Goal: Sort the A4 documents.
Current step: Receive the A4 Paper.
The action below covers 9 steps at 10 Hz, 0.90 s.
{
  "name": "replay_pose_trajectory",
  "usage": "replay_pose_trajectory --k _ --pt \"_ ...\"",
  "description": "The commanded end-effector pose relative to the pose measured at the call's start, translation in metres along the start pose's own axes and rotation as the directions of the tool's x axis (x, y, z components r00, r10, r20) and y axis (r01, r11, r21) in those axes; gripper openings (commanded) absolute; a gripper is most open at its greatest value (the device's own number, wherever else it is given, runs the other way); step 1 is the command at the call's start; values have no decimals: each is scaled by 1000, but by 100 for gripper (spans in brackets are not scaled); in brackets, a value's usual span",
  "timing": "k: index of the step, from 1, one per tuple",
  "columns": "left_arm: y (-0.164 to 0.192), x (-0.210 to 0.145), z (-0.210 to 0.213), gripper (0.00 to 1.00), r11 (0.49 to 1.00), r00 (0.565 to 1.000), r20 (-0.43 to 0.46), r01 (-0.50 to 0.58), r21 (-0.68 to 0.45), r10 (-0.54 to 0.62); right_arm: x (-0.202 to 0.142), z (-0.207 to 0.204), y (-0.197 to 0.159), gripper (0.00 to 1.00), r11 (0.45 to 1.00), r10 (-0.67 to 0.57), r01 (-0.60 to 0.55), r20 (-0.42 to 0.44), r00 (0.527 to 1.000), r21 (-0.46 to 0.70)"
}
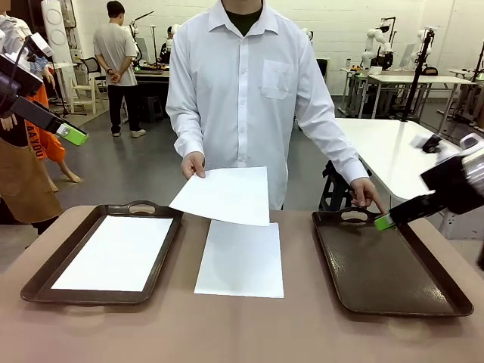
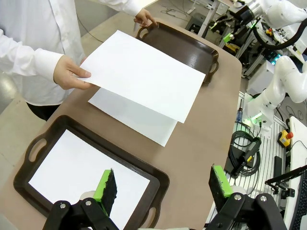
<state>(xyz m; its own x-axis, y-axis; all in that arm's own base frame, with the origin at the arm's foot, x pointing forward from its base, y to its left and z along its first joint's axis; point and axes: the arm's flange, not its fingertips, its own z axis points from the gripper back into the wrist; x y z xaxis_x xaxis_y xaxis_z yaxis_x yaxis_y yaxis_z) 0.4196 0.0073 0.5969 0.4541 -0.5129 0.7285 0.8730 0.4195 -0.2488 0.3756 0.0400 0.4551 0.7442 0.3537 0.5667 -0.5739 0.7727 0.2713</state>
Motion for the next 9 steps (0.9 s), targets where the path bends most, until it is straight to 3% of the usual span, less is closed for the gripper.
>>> replay_pose_trajectory --k 1,5,7,9 --pt "0 0 0 100 1000 1000 -4 3 0 -3 32 -50 -2 100 973 -144 145 -22 989 177" --pt "0 0 0 100 1000 1000 -4 3 0 -3 53 -119 -6 100 806 -439 409 -32 898 428" --pt "0 0 0 100 1000 1000 -4 3 0 -3 66 -144 -12 100 777 -473 438 -39 880 451" --pt "0 0 0 100 1000 1000 -4 3 0 -3 77 -163 -14 100 715 -513 471 -70 855 516"
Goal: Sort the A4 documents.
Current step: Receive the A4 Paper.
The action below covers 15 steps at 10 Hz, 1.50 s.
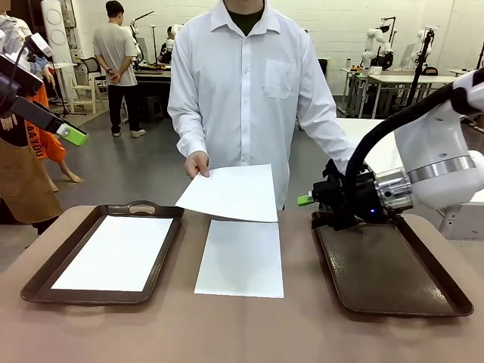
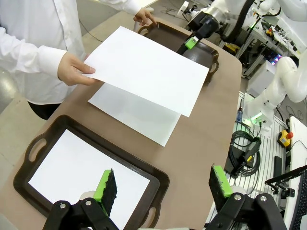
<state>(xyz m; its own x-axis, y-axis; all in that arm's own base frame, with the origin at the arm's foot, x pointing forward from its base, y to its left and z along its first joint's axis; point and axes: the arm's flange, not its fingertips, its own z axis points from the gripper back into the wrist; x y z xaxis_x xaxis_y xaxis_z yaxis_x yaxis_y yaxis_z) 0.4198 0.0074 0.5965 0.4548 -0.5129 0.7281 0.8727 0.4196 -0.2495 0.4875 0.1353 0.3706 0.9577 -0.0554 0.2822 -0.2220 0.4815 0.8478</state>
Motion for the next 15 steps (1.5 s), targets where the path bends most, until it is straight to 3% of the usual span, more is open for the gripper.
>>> replay_pose_trajectory --k 1,15 --pt "-1 0 0 100 1000 1000 -4 4 0 -4 14 -17 0 100 996 -18 18 -4 1000 84" --pt "-1 0 0 100 1000 1000 -4 4 0 -4 66 -78 21 100 970 -48 67 -82 995 234"
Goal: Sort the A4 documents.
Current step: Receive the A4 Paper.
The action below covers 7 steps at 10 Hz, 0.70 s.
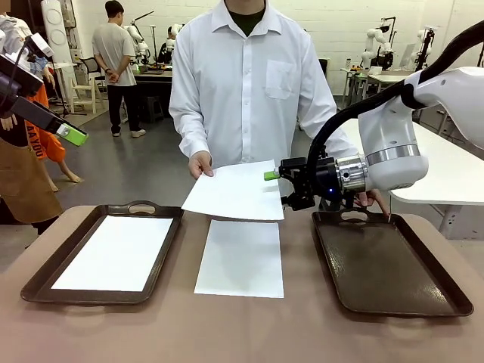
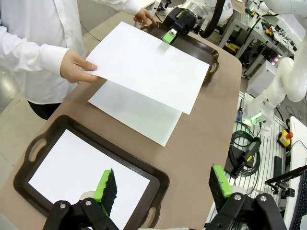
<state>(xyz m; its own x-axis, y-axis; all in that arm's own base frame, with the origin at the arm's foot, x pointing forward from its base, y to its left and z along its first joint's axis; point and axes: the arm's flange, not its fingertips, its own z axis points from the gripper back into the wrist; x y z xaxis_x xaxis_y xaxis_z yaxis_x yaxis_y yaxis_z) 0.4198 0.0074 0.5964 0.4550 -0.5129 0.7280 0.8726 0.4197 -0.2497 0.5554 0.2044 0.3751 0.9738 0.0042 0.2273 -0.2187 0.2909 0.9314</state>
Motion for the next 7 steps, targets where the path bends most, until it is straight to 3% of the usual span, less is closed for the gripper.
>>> replay_pose_trajectory --k 1,5,7 --pt "-1 0 0 100 1000 1000 -4 4 0 -4 4 -9 -5 100 998 -39 39 -1 999 38" --pt "-1 0 0 100 1000 1000 -4 4 0 -4 3 -11 -3 100 997 -48 47 16 999 61" --pt "-1 0 0 100 1000 1000 -4 4 0 -4 4 -11 -2 89 995 -50 46 47 998 87"
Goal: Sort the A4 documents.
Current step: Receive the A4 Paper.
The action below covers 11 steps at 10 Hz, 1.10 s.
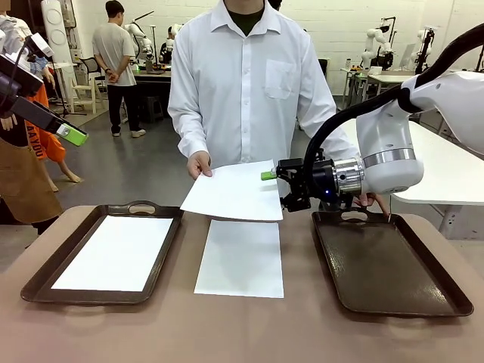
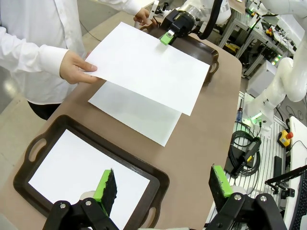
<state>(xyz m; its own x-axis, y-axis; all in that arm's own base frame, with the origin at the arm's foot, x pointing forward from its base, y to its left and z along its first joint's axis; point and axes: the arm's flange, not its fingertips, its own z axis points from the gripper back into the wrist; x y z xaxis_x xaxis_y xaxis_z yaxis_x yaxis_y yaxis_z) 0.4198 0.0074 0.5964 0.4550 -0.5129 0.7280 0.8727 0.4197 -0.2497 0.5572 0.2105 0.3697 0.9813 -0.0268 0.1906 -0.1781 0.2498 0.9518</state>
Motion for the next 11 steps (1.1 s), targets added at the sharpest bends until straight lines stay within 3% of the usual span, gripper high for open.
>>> replay_pose_trajectory --k 1,5,9,11 --pt "-1 0 0 100 1000 1000 -4 4 0 -4 3 -6 2 81 996 -26 23 38 999 81" --pt "-1 0 0 100 1000 1000 -4 4 0 -4 -1 -17 -8 42 986 -92 91 0 996 142" --pt "-1 0 0 100 1000 1000 -4 4 0 -4 -1 -15 -11 3 987 -99 101 -20 995 128" --pt "-1 0 0 100 1000 1000 -4 4 0 -4 -1 -14 -12 0 987 -100 103 -25 995 124"
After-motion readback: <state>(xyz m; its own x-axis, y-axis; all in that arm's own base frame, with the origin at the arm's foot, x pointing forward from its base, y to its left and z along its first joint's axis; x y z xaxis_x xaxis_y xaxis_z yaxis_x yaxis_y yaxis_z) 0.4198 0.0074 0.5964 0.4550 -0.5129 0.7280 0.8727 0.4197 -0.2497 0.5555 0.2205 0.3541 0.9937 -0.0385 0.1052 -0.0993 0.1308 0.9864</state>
